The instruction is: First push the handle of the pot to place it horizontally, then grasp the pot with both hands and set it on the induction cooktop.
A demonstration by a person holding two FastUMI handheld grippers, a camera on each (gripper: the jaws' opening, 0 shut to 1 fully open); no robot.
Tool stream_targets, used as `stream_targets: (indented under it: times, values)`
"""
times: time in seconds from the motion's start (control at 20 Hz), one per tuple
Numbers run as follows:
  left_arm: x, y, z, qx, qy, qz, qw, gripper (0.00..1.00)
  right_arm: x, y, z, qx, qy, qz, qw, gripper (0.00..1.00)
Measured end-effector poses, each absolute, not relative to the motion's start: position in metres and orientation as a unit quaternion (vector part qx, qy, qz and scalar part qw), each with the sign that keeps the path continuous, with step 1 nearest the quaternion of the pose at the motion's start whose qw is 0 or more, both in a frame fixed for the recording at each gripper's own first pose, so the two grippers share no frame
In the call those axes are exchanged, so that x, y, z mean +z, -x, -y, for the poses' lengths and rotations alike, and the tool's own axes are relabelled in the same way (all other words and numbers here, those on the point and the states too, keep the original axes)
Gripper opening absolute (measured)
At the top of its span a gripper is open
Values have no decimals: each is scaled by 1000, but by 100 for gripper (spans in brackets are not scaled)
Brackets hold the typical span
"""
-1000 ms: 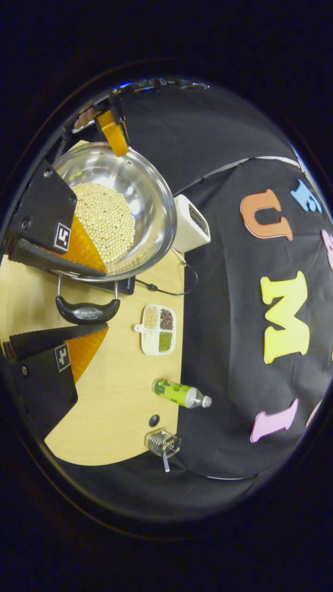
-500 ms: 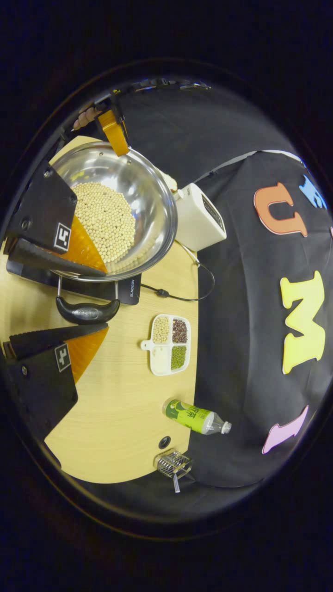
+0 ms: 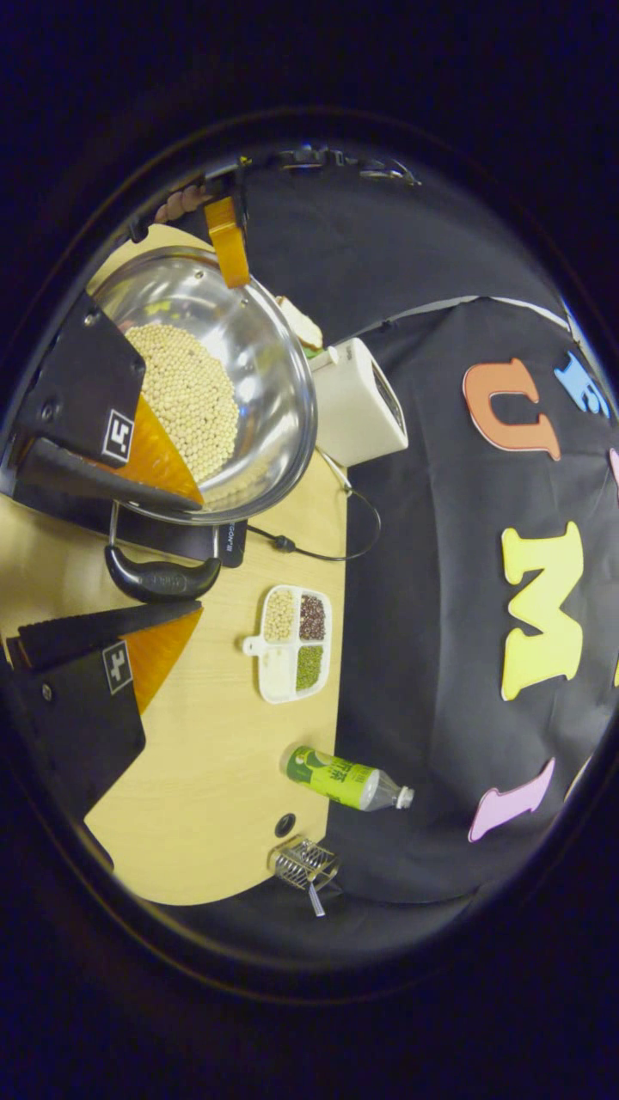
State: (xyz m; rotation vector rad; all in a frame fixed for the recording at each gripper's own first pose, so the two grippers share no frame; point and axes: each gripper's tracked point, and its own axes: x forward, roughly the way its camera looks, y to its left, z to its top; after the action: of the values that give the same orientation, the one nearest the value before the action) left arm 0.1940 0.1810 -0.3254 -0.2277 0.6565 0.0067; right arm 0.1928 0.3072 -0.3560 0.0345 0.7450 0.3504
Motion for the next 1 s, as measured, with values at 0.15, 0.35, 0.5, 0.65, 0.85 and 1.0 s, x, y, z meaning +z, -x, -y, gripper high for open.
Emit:
stream_targets:
  times: [0.15, 0.35, 0.5, 0.65, 0.85, 1.0]
  values:
    - [-324, -195, -181, -3, 115, -300, 947, 54, -356, -194, -307, 169, -9, -332, 928, 64]
    - [-325, -193, -182, 5, 143, -291, 946, 60, -357, -194, -307, 160, -18, -305, 939, 72]
    - [-321, -191, -191, 19, 135, -275, 952, 71, -355, -194, -309, 167, -42, -291, 941, 70]
    - [-305, -186, -198, 40, 115, -241, 963, 88, -336, -191, -313, 198, -64, -258, 943, 72]
    - [-256, -169, -211, 82, 98, -167, 978, 95, -312, -177, -304, 227, -56, -220, 947, 90]
    - [-231, -146, -194, 72, 89, -141, 983, 96, -299, -155, -290, 227, -50, -200, 952, 97]
